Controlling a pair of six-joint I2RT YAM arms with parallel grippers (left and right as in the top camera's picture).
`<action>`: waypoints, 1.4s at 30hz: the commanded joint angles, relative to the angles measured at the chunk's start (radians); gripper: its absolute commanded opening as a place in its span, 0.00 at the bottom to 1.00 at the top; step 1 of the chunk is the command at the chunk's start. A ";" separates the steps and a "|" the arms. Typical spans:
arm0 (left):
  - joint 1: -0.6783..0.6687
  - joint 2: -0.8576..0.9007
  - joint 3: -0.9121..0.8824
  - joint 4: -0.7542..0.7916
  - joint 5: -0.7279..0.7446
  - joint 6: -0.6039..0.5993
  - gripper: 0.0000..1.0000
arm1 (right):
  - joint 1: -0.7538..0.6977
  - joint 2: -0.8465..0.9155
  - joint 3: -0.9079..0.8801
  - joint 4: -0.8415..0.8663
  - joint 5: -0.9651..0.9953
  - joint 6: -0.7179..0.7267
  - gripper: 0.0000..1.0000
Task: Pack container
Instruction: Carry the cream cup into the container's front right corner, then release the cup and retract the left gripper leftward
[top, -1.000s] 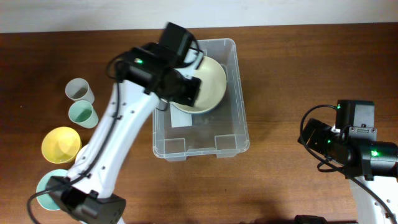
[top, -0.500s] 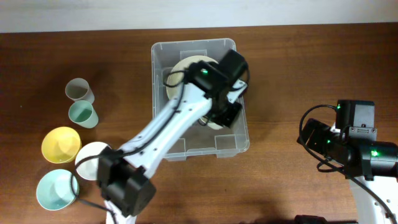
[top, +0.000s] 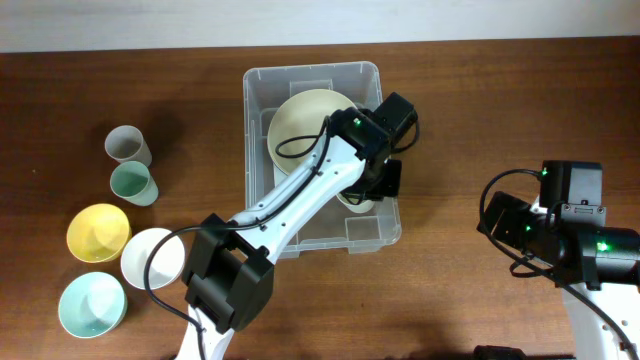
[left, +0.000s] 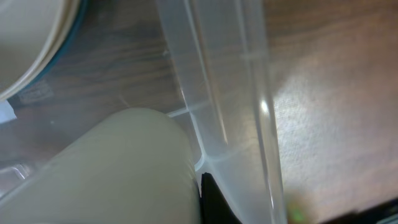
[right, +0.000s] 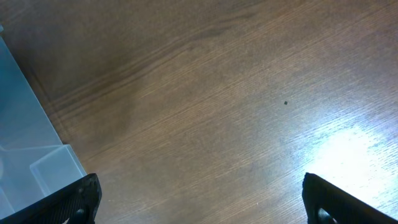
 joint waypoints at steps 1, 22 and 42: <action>0.002 0.005 -0.004 0.003 -0.057 -0.132 0.01 | -0.007 -0.005 -0.005 -0.006 -0.002 -0.007 0.99; -0.002 0.005 -0.219 0.149 0.028 -0.222 0.02 | -0.007 -0.005 -0.005 -0.007 -0.002 -0.007 0.99; 0.032 -0.108 0.002 0.027 -0.215 -0.053 0.46 | -0.007 -0.005 -0.005 -0.007 -0.002 -0.010 0.99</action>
